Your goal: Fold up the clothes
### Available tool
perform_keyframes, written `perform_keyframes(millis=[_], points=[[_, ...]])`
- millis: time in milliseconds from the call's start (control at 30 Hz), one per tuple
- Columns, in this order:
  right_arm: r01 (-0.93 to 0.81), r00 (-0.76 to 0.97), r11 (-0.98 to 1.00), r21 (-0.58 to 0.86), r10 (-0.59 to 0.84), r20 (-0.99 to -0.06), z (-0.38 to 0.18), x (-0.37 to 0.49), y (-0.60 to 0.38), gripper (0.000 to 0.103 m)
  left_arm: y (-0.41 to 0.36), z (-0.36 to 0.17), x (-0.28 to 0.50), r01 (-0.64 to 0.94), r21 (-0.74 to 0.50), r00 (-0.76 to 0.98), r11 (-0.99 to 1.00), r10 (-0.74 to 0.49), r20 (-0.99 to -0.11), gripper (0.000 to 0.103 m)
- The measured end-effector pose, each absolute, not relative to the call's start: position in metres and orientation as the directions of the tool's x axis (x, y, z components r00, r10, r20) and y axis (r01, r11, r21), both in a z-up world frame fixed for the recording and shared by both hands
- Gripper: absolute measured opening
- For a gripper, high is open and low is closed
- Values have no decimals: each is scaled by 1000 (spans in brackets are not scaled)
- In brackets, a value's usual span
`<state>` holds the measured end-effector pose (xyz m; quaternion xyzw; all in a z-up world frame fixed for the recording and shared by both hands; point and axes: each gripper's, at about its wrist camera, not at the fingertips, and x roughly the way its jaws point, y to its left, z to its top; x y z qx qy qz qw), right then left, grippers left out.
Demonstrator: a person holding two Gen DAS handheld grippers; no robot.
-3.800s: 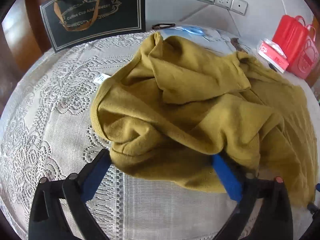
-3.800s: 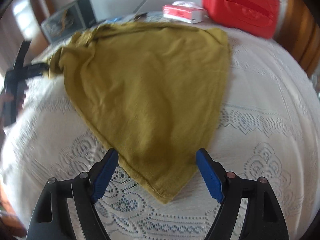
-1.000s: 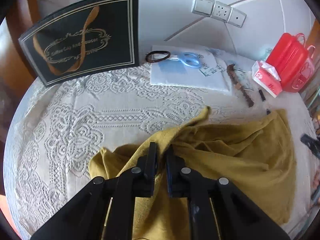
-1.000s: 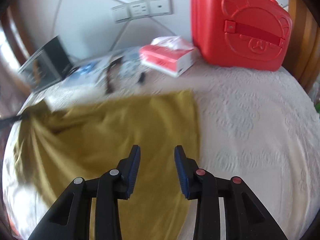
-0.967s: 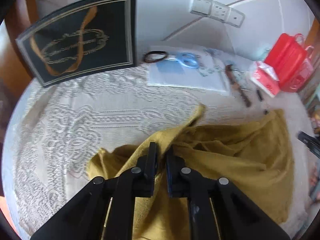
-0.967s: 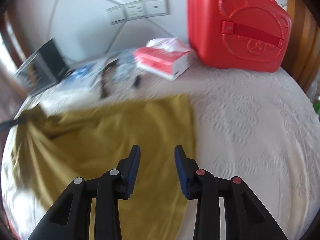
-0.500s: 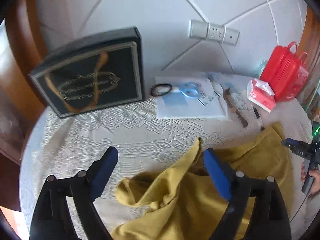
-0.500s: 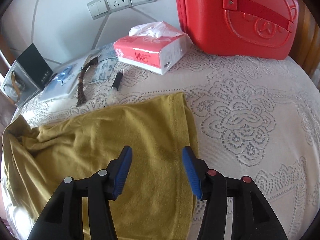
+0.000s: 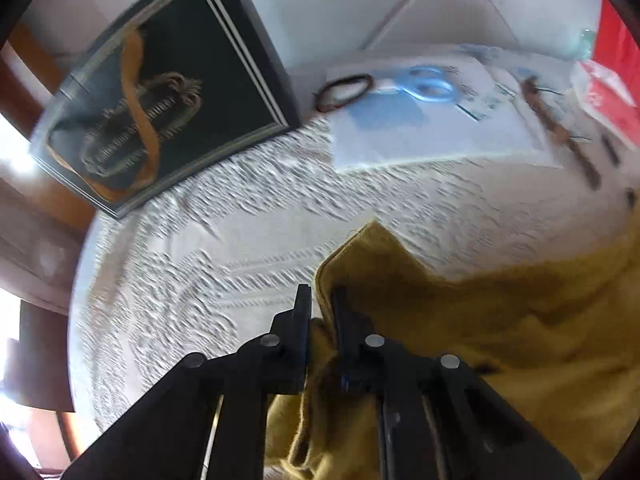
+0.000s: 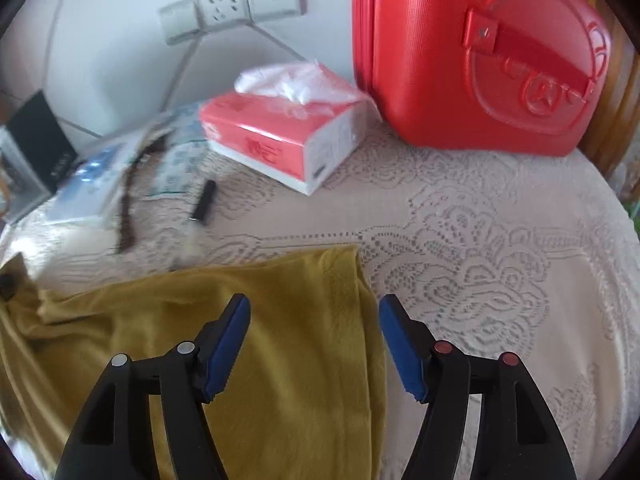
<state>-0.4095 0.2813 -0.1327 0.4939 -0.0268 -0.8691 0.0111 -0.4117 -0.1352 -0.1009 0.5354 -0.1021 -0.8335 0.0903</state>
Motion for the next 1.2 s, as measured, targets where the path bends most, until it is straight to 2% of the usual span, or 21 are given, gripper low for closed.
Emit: perform_keyframes(millis=[33,100,133,200,267,333,367,400,433,467,500,600,800,867,1033,1100,1200], points=[[7,-519,-1000,25,-25,-854,-135,-409,277,66,-137,-97,-411,60,279,-428,-959,-277,-860,10],[66,-512,-998,-12,-24,-859,-134,-407,265,32,-135,-81,-408,73,286,-495,-955,-284,-821,10],[94,-499,-996,9,-55,-865,-131,-405,259,6,-133,-66,-405,91,295,-550,-951,-295,-781,10],[120,-538,-992,-29,-40,-842,-121,-399,253,6,-131,-42,-402,117,296,-636,-948,-301,-711,10],[124,-632,-991,-41,-48,-774,-102,-392,254,6,-133,-21,-406,173,283,-690,-943,-321,-648,10],[71,-716,-997,1,-52,-696,-85,-391,266,6,-134,-14,-424,185,274,-705,-944,-322,-632,11],[42,-730,-999,6,-35,-682,-83,-395,271,6,-134,-15,-437,175,266,-698,-948,-310,-646,17],[2,-734,-1000,12,-10,-679,-84,-404,276,7,-135,-19,-447,179,258,-678,-949,-309,-667,34],[-39,-710,-999,35,3,-704,-92,-419,282,10,-137,-28,-460,186,242,-629,-952,-305,-715,47],[-57,-679,-998,41,8,-734,-100,-427,285,16,-138,-34,-465,192,231,-607,-954,-300,-735,69],[-101,-625,-995,28,41,-780,-114,-440,287,20,-139,-39,-468,197,221,-592,-955,-295,-749,77],[-119,-598,-992,33,45,-800,-129,-445,286,26,-138,-50,-465,172,215,-559,-961,-275,-782,81],[-54,-617,-992,114,-56,-785,-118,-412,292,28,-155,-51,-406,119,180,-518,-977,-215,-828,81],[-18,-605,-989,146,-105,-789,-112,-385,294,29,-172,-55,-368,116,143,-504,-983,-182,-844,81],[47,-574,-991,123,-128,-809,-96,-302,295,36,-218,-71,-280,177,43,-451,-983,-119,-885,81],[41,-567,-991,127,-128,-813,-95,-267,298,41,-229,-78,-250,194,18,-441,-981,-103,-892,81],[19,-555,-988,155,-139,-820,-99,-222,302,42,-233,-87,-206,188,-58,-454,-980,-35,-890,81]])
